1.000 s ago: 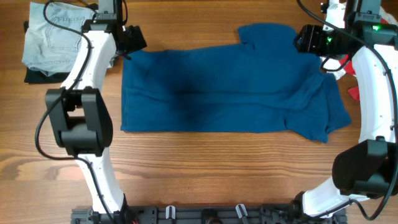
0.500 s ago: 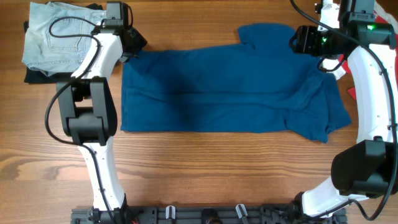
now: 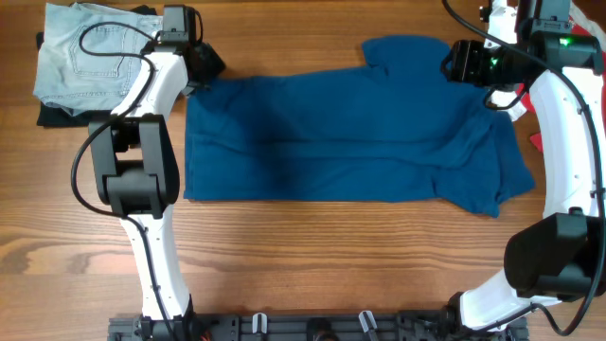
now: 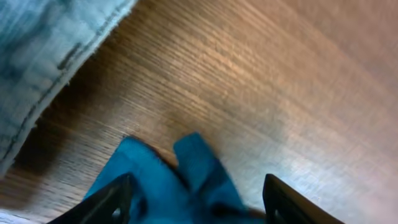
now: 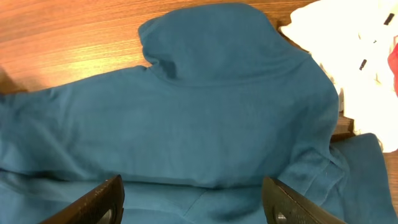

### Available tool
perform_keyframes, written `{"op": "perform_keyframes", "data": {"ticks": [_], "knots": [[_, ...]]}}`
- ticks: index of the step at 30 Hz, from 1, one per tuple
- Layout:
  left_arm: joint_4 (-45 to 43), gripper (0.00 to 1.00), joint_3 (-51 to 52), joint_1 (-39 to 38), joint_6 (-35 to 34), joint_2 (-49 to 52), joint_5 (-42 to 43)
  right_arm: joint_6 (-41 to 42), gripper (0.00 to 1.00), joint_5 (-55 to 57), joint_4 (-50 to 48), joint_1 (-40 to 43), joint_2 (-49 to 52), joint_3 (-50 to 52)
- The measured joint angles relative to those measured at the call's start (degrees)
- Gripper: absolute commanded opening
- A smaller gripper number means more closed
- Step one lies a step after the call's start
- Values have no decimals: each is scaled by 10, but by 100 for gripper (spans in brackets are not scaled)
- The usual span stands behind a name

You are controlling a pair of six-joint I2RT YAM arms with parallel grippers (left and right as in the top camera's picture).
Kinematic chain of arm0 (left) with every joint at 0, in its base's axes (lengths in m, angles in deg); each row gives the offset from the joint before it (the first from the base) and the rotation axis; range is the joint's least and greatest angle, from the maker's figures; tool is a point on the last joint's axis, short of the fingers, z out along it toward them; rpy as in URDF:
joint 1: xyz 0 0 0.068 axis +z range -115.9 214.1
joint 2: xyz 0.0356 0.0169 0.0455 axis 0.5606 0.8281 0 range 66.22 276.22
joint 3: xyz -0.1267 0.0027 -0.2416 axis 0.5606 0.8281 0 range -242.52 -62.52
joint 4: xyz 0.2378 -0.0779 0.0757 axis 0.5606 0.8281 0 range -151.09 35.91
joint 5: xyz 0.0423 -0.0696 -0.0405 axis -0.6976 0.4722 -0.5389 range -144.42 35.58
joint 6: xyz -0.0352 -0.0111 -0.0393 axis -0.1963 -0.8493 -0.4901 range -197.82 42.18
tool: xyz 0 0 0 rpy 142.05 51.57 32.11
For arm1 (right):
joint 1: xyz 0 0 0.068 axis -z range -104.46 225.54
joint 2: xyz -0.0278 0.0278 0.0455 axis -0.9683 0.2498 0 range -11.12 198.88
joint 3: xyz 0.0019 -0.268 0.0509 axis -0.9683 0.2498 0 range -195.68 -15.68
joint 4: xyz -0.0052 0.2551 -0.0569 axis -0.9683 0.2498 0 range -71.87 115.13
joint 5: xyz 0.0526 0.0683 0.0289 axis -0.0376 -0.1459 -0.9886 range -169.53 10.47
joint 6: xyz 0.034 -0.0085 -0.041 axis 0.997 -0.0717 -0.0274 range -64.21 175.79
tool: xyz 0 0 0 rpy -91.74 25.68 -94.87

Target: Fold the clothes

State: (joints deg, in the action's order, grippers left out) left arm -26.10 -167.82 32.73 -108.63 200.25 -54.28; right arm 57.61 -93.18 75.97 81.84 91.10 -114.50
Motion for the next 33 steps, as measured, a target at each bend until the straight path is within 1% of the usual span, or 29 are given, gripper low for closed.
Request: {"op": "perform_keyframes", "data": {"ticks": [5, 6, 10, 16, 20, 22, 23, 25, 27, 31, 33], "knots": [[-7, 51, 0, 0, 105, 0, 0, 0, 70, 0, 5, 0, 0, 0], [-9, 50, 0, 0, 120, 0, 0, 0, 70, 0, 7, 0, 0, 0], [-21, 50, 0, 0, 172, 0, -12, 0, 70, 0, 11, 0, 0, 0], [-24, 55, 0, 0, 218, 0, -33, 0, 70, 0, 13, 0, 0, 0], [-25, 54, -1, 0, 236, 5, -37, -2, 70, 0, 13, 0, 0, 0], [-25, 49, -4, 0, 242, 14, -37, -3, 70, 0, 13, 0, 0, 0], [-25, 43, -5, 0, 245, 20, -37, -4, 70, 0, 13, 0, 0, 0], [-24, 21, -11, -1, 249, 25, -43, -5, 69, 0, 14, 0, 0, 0], [-25, 4, -14, 0, 252, 28, -47, -5, 68, 0, 13, 0, 0, 0], [-27, 4, -15, -4, 257, 29, -43, -6, 61, 0, 11, 0, 0, 0], [-27, 4, -15, -4, 256, 29, -44, -7, 57, 1, -5, 0, 0, 0]]}}
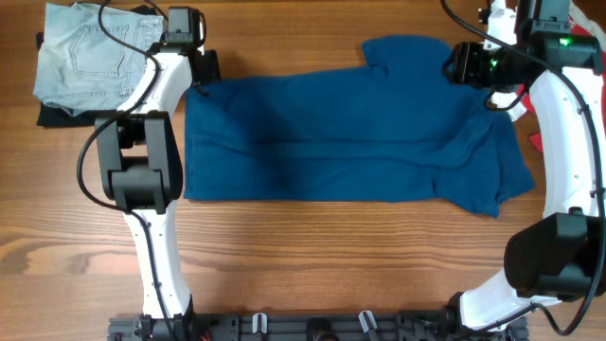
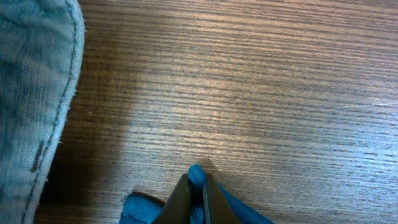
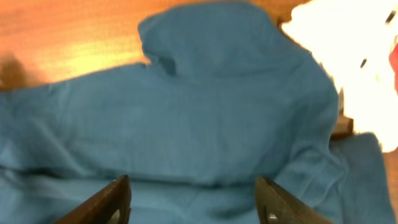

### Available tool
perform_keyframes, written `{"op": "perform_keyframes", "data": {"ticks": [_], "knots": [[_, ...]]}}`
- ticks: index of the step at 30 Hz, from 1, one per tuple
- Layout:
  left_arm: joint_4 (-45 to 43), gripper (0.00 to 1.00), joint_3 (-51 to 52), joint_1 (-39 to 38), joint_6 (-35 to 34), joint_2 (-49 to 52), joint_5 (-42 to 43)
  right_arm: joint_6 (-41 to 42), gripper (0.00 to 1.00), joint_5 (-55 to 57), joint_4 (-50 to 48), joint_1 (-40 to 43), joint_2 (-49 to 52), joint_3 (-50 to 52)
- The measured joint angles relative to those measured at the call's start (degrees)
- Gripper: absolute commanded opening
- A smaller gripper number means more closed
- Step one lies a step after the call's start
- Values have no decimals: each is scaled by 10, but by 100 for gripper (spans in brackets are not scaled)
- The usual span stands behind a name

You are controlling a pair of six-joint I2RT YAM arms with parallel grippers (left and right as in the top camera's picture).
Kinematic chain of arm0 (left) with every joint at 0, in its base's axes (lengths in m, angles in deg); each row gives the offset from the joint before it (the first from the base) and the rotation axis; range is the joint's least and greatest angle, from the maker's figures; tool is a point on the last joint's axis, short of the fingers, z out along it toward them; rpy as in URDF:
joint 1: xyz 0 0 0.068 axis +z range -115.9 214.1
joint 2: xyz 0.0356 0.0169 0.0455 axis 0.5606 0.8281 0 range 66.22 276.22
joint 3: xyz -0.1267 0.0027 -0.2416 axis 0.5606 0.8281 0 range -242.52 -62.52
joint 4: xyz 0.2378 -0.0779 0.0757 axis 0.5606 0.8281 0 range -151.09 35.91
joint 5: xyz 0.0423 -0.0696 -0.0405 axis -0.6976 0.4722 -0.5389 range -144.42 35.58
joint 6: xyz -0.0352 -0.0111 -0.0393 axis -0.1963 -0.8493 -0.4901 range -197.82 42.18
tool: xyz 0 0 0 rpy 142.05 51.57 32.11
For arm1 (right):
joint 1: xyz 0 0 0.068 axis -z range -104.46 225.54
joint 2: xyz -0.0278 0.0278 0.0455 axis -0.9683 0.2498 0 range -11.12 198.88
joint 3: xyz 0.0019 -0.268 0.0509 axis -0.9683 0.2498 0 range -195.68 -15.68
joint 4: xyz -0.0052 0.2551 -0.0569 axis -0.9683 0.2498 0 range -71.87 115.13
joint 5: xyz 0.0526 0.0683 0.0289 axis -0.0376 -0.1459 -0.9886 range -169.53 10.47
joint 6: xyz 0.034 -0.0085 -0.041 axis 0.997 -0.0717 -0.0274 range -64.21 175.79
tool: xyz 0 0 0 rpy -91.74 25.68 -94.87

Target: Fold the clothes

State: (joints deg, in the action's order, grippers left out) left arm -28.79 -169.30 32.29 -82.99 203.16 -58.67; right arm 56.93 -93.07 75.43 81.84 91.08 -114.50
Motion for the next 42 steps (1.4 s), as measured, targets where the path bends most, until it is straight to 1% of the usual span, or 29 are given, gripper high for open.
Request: {"op": "perform_keyframes", "data": {"ticks": [5, 9, 12, 16, 22, 25, 32, 42], "knots": [[7, 4, -2, 0, 0, 0, -2, 1, 49, 2, -64, 0, 0, 0], [29, 4, -2, -1, -14, -7, -2, 17, 50, 7, -127, 0, 1, 0], [36, 4, -2, -1, -31, -12, -2, 30, 55, 7, -178, 0, 17, -1], [38, 4, -2, -3, -46, -27, -2, 40, 59, 7, -245, -3, 95, -3], [58, 4, -2, -10, -53, -34, -2, 47, 63, 10, -335, -4, 247, -2], [63, 4, -2, -12, -55, -34, -2, 48, 64, 11, -369, -1, 284, -1], [71, 4, -2, -12, -55, -34, -2, 49, 66, 12, -443, 18, 295, -1], [72, 4, -2, -12, -65, -34, -2, 46, 66, 12, -480, 21, 296, -1]]}}
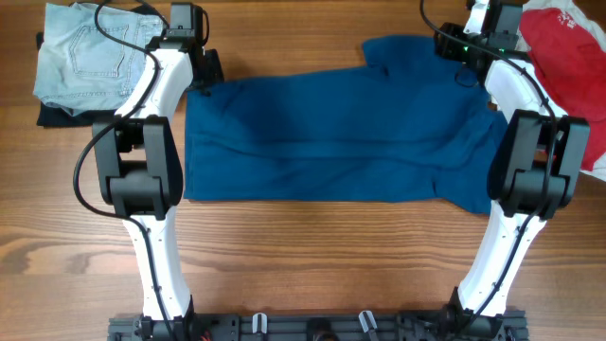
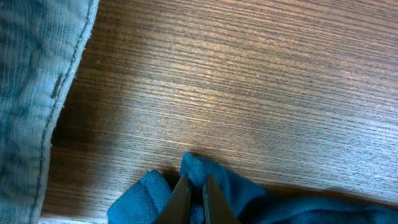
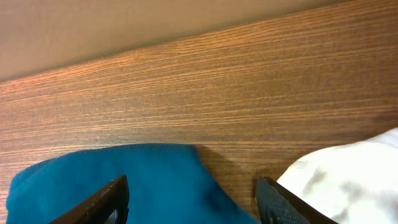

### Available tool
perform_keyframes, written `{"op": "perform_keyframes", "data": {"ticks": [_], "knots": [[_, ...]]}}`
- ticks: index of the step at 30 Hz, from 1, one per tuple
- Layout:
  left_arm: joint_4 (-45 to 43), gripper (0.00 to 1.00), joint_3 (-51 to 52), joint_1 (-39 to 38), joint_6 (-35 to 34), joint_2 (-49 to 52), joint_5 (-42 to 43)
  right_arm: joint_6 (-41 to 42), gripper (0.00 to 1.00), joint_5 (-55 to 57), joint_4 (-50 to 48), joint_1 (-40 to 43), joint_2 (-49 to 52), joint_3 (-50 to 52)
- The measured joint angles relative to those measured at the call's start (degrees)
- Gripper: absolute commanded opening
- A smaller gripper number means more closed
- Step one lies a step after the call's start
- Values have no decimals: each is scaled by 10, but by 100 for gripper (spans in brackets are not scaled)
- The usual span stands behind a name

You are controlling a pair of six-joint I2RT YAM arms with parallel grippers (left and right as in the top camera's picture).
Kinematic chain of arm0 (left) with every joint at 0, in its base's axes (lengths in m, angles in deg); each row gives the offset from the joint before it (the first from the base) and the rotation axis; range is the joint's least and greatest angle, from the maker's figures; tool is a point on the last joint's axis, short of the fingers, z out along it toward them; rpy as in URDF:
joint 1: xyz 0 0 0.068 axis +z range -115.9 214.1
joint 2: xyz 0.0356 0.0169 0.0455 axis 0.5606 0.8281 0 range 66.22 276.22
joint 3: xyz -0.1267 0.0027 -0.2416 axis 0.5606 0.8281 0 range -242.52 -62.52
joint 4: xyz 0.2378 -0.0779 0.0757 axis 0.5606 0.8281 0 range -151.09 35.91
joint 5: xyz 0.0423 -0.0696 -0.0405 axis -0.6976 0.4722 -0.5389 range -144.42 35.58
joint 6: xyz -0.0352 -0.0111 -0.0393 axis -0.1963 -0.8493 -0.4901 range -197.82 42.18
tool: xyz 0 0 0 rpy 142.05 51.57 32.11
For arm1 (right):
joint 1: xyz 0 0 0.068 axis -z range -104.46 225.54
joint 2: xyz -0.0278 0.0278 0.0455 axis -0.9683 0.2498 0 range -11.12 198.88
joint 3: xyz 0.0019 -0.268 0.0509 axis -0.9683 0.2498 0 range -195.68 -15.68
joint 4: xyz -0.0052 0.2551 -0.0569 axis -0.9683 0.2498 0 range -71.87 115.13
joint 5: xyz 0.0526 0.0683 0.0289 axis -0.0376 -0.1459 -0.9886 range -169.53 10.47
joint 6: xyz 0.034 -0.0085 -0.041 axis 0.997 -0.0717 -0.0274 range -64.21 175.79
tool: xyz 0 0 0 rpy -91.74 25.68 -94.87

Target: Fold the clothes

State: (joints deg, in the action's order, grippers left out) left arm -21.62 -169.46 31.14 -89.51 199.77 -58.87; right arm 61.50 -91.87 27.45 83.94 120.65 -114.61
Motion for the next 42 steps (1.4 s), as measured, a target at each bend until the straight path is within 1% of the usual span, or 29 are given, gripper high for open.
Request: {"op": "perform_keyframes", "data": {"ticks": [7, 10, 15, 18, 19, 21, 22, 23, 28, 35, 39, 42], "knots": [[0, 4, 0, 0, -3, 0, 0, 0, 64, 0, -27, 0, 21, 0], [0, 4, 0, 0, -3, 0, 0, -1, 55, 0, -35, 0, 38, 0], [0, 4, 0, 0, -4, 0, 0, 2, 48, -1, -47, 0, 51, 0], [0, 4, 0, 0, -5, 0, 0, 4, 39, -7, -51, 0, 53, 0], [0, 4, 0, 0, -5, 0, 0, 7, 32, -11, -52, 0, 53, 0], [0, 4, 0, 0, -5, 0, 0, 9, 15, -17, -47, 0, 53, -3], [0, 4, 0, 0, -5, 0, 0, 8, 9, -20, -39, 0, 53, -5], [0, 4, 0, 0, -5, 0, 0, 9, 5, -22, -31, 0, 53, -9], [0, 4, 0, 0, -5, 0, 0, 8, 4, -29, 36, 0, 54, -63], [1, 4, 0, 0, -6, 0, -3, 0, 4, -31, 202, 0, 49, -162], [12, 4, 2, 1, -7, -13, -4, -1, 4, -31, 308, 3, 10, -171], [21, 4, 3, 4, -7, -39, -4, -4, 4, -31, 367, 8, -27, -172]]}}
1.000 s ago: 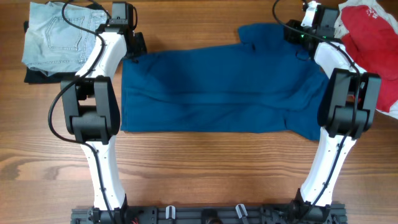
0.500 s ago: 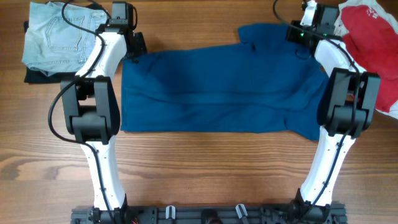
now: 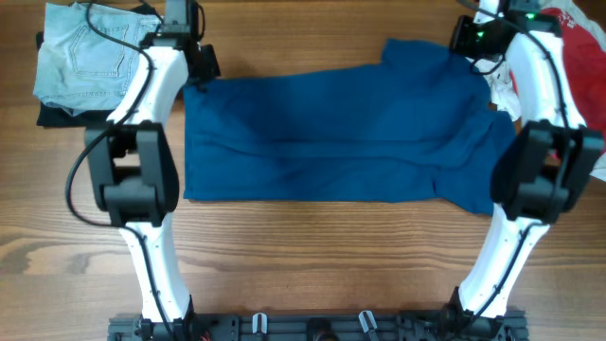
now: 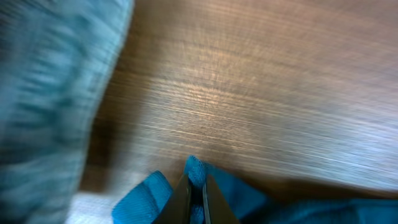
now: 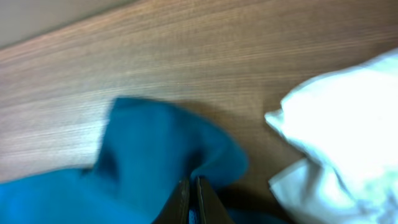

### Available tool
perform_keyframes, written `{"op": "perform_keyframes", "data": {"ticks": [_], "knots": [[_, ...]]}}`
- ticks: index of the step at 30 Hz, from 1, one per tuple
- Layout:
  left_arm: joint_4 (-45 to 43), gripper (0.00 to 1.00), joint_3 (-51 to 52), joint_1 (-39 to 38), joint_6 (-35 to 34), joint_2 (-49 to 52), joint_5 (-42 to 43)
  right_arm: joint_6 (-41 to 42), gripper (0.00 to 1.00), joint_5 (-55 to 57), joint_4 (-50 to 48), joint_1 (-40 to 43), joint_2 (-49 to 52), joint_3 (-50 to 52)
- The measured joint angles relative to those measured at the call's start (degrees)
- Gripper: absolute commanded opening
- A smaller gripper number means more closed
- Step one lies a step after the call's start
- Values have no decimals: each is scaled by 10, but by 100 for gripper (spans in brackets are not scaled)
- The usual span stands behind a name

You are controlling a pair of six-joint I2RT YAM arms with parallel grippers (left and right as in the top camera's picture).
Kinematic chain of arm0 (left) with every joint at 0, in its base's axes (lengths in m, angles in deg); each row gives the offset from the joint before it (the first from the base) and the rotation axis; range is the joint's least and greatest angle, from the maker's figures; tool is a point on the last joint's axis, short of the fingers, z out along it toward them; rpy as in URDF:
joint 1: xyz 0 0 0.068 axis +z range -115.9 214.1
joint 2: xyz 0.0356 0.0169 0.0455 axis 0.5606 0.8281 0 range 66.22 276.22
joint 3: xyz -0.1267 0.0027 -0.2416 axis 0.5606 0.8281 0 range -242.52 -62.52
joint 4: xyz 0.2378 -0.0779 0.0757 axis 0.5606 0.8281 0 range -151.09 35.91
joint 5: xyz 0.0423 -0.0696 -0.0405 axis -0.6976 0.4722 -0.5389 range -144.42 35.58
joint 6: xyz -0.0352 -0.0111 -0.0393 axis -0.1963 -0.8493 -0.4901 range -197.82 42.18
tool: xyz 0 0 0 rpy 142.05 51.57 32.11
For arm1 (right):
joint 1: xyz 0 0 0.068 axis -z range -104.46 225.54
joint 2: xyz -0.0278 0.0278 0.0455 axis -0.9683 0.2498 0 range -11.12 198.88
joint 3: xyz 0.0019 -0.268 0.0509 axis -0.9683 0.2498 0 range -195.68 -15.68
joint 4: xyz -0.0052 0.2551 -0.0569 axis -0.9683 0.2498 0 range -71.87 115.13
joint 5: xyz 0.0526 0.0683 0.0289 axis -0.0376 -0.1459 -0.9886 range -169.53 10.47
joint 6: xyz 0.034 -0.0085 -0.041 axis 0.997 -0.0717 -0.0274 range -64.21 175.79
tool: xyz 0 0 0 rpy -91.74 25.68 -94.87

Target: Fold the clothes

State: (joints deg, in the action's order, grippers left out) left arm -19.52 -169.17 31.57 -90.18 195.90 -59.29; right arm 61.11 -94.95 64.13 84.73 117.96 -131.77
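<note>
A blue shirt (image 3: pixel 341 123) lies spread flat across the middle of the wooden table. My left gripper (image 3: pixel 196 76) is shut on the shirt's far left corner (image 4: pixel 196 171), the cloth pinched between its fingers. At the shirt's far right, my right gripper (image 3: pixel 471 47) is shut on a fold of the blue cloth (image 5: pixel 168 149) near the sleeve. The left wrist view is blurred.
Folded light jeans (image 3: pixel 85 57) on a dark garment sit at the far left corner. White cloth (image 5: pixel 336 143) and a red garment (image 3: pixel 587 38) lie at the far right, close to my right gripper. Bare wood (image 3: pixel 312 256) spans the near side.
My right gripper, open over bare wood beyond the sleeve, is now shut on the shirt's far right cloth. The sleeve sits further right. The left gripper still pinches its corner.
Both grippers were open, the left at the shirt's far left corner, the right above the sleeve area. The left then shut on the corner and kept hold. The right went to the table's far edge, and is now shut on the far right cloth.
</note>
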Motion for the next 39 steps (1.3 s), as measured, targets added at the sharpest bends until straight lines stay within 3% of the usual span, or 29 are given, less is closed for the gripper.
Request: {"op": "perform_keyframes", "data": {"ticks": [6, 14, 20, 26, 31, 39], "knots": [[30, 4, 0, 7, -3, -85, 0, -13, 4, 0, 115, 15, -85, -5], [163, 4, 0, 7, -9, -112, 16, -37, 4, 5, 281, 17, -111, 14], [241, 4, 0, 15, -13, -112, 20, -25, 4, 37, 309, 25, -111, 97], [256, 4, 29, 25, -20, -112, 20, -15, 5, 46, 306, 71, -111, 171], [254, 4, 89, 25, -20, -112, 20, -17, 34, 51, 300, 102, -111, 195], [249, 4, 137, 25, -22, -112, 20, -43, 49, 37, 275, 106, -111, 191]]}}
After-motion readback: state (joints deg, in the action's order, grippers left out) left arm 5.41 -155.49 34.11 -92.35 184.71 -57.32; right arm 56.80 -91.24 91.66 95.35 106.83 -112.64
